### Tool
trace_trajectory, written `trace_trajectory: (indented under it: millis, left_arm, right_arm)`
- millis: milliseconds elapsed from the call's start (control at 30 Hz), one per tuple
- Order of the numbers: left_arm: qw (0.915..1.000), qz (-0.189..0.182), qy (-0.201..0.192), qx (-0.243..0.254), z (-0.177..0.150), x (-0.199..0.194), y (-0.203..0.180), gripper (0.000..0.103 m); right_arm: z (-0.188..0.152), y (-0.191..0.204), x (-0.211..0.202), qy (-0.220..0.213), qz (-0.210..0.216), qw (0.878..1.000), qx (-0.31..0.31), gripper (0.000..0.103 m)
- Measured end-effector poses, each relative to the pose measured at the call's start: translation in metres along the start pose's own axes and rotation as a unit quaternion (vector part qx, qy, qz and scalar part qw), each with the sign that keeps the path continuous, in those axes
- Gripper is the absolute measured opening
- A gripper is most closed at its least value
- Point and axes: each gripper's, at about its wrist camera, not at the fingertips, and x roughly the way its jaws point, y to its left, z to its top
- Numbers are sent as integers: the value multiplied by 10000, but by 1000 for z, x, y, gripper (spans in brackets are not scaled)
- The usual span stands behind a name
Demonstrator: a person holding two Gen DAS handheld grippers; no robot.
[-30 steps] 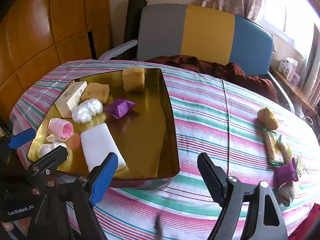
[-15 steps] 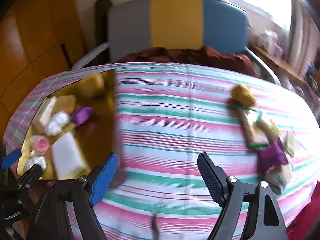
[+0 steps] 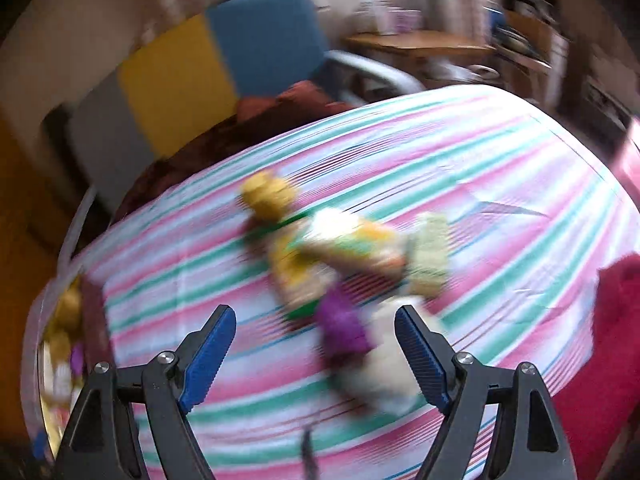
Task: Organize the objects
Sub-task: 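Move both tools from the tray back to the remaining items, then grasp the purple cake packet with the left tool while the right tool grasps a WEIDAN bag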
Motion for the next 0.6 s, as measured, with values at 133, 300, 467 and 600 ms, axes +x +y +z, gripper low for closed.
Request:
trace_trajectory:
  millis: [133, 300, 467, 600]
  left_arm:
    - [9994, -232, -43, 241, 9, 2, -20, 93]
    - [9959, -634, -38, 641, 24, 14, -54, 93]
    - [9890, -1007, -62, 1085, 40, 30, -100, 93]
    - [9807, -1436, -98, 1324, 55, 43, -137, 89]
  right_arm:
    - [12, -33, 0, -176, 167, 9978, 619, 83]
    - [14, -54, 3, -165, 803, 9885, 1268, 83]
    - [13, -53, 6, -99, 1091, 9844, 1375, 84]
    - [12, -55, 6, -74, 1280, 9812, 1443, 84]
